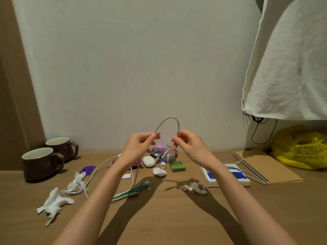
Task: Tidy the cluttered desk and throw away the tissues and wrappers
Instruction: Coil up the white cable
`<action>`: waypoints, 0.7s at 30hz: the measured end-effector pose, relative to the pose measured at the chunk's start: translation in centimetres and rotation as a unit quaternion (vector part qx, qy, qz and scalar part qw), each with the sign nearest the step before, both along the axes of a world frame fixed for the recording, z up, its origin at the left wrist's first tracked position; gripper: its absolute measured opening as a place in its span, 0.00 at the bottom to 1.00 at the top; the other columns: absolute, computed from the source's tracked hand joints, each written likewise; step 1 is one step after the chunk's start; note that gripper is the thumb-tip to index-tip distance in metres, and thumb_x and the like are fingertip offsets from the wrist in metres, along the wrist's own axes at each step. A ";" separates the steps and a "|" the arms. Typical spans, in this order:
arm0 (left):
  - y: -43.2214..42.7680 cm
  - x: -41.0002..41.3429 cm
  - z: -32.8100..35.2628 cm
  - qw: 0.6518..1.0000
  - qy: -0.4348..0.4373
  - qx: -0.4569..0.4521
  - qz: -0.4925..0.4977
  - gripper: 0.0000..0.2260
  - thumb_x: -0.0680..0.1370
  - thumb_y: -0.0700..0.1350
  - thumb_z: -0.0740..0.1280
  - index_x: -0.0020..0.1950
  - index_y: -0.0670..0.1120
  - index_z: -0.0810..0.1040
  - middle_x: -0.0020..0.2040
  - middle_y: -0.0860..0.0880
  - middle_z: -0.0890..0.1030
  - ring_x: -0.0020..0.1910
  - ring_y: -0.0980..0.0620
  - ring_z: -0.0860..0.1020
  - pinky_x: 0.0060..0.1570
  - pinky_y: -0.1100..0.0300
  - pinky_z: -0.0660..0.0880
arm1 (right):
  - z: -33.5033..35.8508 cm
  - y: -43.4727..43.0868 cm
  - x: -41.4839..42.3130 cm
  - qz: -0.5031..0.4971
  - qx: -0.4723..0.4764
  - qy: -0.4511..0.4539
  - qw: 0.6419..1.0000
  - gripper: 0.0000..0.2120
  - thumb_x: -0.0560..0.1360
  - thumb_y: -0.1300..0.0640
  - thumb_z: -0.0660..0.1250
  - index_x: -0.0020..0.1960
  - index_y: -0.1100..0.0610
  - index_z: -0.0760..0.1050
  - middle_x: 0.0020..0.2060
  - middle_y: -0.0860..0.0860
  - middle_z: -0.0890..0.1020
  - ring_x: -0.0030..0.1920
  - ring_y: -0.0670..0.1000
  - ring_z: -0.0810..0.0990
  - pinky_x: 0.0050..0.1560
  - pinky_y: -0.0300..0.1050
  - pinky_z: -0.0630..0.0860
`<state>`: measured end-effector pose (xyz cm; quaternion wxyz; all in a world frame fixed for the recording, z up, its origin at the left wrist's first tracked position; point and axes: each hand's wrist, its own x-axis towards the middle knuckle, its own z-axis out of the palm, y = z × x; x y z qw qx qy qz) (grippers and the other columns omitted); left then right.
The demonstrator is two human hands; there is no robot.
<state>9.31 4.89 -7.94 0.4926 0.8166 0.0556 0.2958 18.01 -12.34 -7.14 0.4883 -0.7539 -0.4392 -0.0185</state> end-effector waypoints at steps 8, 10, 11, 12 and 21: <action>-1.4 0.6 -1.4 0.996 0.034 0.050 -0.066 0.14 0.81 0.44 0.58 0.65 0.47 0.75 0.44 0.52 0.83 0.39 0.65 0.79 0.35 0.72 0.72 | -1.7 1.3 0.4 -0.061 0.064 0.056 0.994 0.12 0.73 0.47 0.69 0.49 0.55 0.83 0.42 0.47 0.82 0.44 0.41 0.78 0.44 0.36 0.69; -1.4 0.7 -1.7 0.995 0.041 0.060 -0.073 0.13 0.81 0.44 0.58 0.61 0.45 0.78 0.39 0.49 0.81 0.31 0.64 0.75 0.31 0.72 0.70 | -1.8 1.4 0.4 -0.055 0.068 0.079 0.993 0.12 0.73 0.47 0.70 0.50 0.54 0.83 0.43 0.47 0.83 0.41 0.36 0.78 0.42 0.33 0.70; -1.4 0.8 -2.0 0.994 0.047 0.068 -0.074 0.13 0.81 0.44 0.58 0.60 0.45 0.78 0.37 0.47 0.78 0.28 0.63 0.72 0.29 0.72 0.68 | -1.7 1.4 0.4 -0.048 0.075 0.092 0.992 0.11 0.73 0.49 0.70 0.51 0.53 0.83 0.44 0.47 0.84 0.39 0.34 0.78 0.39 0.31 0.71; -1.4 0.9 -2.1 0.993 0.054 0.077 -0.073 0.13 0.81 0.45 0.58 0.60 0.45 0.78 0.36 0.46 0.76 0.27 0.63 0.70 0.28 0.72 0.66 | -1.7 1.4 0.5 -0.036 0.091 0.109 0.989 0.10 0.74 0.50 0.69 0.53 0.52 0.82 0.44 0.47 0.84 0.38 0.34 0.77 0.38 0.30 0.72; -2.3 1.1 -3.0 0.985 0.080 0.075 -0.136 0.16 0.81 0.52 0.54 0.52 0.48 0.79 0.28 0.56 0.69 0.28 0.62 0.63 0.31 0.63 0.62 | -2.6 1.2 2.0 0.018 0.127 0.235 0.963 0.11 0.75 0.52 0.66 0.49 0.58 0.81 0.28 0.42 0.81 0.29 0.36 0.75 0.34 0.29 0.70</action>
